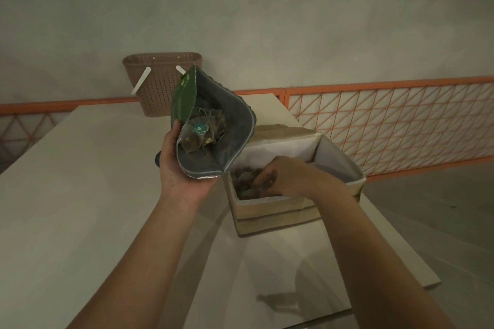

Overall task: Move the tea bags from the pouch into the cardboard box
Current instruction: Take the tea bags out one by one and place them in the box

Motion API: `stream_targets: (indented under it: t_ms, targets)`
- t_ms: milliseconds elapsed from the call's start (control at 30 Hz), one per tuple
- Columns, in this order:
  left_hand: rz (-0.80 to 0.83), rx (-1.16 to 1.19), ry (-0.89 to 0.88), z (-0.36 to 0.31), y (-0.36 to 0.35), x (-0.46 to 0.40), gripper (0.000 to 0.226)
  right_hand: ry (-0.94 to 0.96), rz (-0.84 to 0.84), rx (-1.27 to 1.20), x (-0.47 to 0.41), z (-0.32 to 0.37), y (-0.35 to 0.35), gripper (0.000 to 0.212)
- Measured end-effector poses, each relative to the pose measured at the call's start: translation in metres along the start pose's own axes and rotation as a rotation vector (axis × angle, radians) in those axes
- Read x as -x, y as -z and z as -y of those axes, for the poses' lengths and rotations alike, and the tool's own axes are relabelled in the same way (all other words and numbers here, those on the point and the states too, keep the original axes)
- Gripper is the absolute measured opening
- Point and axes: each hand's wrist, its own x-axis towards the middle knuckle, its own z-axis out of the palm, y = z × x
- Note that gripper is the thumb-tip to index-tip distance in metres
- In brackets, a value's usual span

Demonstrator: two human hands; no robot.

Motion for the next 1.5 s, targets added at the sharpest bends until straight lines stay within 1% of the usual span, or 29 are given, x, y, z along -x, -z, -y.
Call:
stream_targets:
  t_ms: [33,100,167,233,267,300,367,400,433,467,500,533,600,633,667,700,733,767,833,867,900,933,967,1033,1100,1200,1267,1367,1500]
  targets:
    - [-0.001,-0.002,-0.001,0.0,0.0,0.0,0.051,-0.049,0.009,0.017,-0.002,0.0,0.003,0.029]
    - [-0.011,-0.008,-0.003,0.0,0.001,0.0,0.05,-0.133,-0.032,0.015,-0.003,0.001,0.009,0.031]
    - [-0.018,-0.013,-0.003,-0.001,0.001,0.0,0.05,-0.102,-0.16,-0.019,-0.001,0.001,0.014,0.026]
    - [-0.02,-0.011,-0.004,-0.002,0.001,0.001,0.051,-0.092,-0.286,-0.04,0.001,0.0,0.017,0.027]
    - [-0.018,-0.008,-0.002,-0.002,0.001,0.001,0.052,-0.105,-0.301,-0.035,0.002,-0.002,0.017,0.028]
    - [-0.014,-0.003,-0.001,-0.002,0.0,0.001,0.053,-0.125,-0.278,-0.017,0.001,-0.003,0.016,0.03]
    - [-0.012,0.007,-0.004,-0.002,0.0,0.0,0.054,-0.167,-0.221,0.058,-0.001,-0.009,0.01,0.044]
    - [-0.015,0.004,-0.005,-0.002,0.0,0.0,0.054,-0.184,-0.248,0.083,-0.002,-0.011,0.008,0.05]
    - [-0.016,0.0,-0.001,-0.002,0.001,-0.001,0.055,-0.182,-0.297,0.074,-0.001,-0.011,0.008,0.05]
    - [-0.017,0.0,0.001,-0.002,0.001,-0.002,0.055,-0.155,-0.319,0.035,0.0,-0.011,0.008,0.042]
    - [-0.016,0.004,0.001,-0.002,0.001,-0.002,0.055,-0.112,-0.291,-0.023,0.001,-0.011,0.008,0.031]
    - [-0.014,0.008,-0.002,-0.002,0.001,-0.002,0.053,-0.083,-0.207,-0.065,0.001,-0.01,0.009,0.022]
    - [-0.009,0.012,-0.004,-0.001,0.0,-0.001,0.05,-0.091,-0.014,-0.047,0.006,-0.005,0.008,0.025]
    - [-0.011,0.011,-0.008,-0.001,-0.001,0.0,0.049,-0.107,0.016,-0.03,0.007,-0.003,0.009,0.027]
    - [-0.014,0.006,-0.013,-0.001,-0.001,0.0,0.049,-0.112,0.002,-0.033,0.008,-0.003,0.009,0.026]
    - [-0.016,0.004,-0.015,-0.001,-0.001,0.001,0.049,-0.107,-0.049,-0.063,0.008,-0.001,0.011,0.025]
    - [-0.014,0.01,-0.013,-0.002,-0.001,0.001,0.048,-0.082,-0.133,-0.105,0.01,0.001,0.014,0.025]
    - [-0.009,0.019,-0.012,-0.003,-0.001,0.001,0.049,-0.039,-0.252,-0.156,0.013,0.007,0.017,0.024]
    - [0.005,0.023,-0.008,-0.005,-0.002,0.001,0.051,0.076,-0.564,-0.304,0.024,0.024,0.022,0.016]
    - [0.007,0.012,-0.002,-0.005,-0.002,0.001,0.053,0.138,-0.693,-0.391,0.032,0.035,0.024,0.013]
    - [0.004,-0.003,0.005,-0.005,-0.002,0.0,0.055,0.198,-0.762,-0.486,0.039,0.047,0.026,0.01]
    - [-0.001,-0.014,0.01,-0.005,-0.001,0.0,0.056,0.253,-0.766,-0.567,0.045,0.058,0.027,0.006]
    - [-0.006,-0.017,0.017,-0.005,-0.001,0.0,0.056,0.301,-0.734,-0.603,0.048,0.068,0.028,0.002]
    - [-0.014,-0.011,0.017,-0.003,-0.002,0.003,0.052,0.357,-0.657,-0.542,0.045,0.085,0.026,0.01]
    - [-0.044,-0.031,-0.005,-0.002,-0.001,0.006,0.05,0.371,-0.599,-0.406,0.031,0.097,0.022,0.017]
    - [-0.12,-0.075,-0.046,-0.002,-0.001,0.008,0.045,0.334,-0.537,-0.13,0.0,0.108,0.017,0.026]
    - [-0.138,-0.077,-0.041,-0.003,-0.001,0.008,0.044,0.293,-0.523,0.017,-0.021,0.111,0.013,0.032]
    - [-0.134,-0.04,-0.015,-0.004,-0.003,0.009,0.05,0.239,-0.466,0.083,-0.047,0.113,0.009,0.034]
    - [-0.131,-0.012,-0.003,-0.006,-0.001,0.007,0.054,0.195,-0.363,0.161,-0.057,0.112,0.009,0.037]
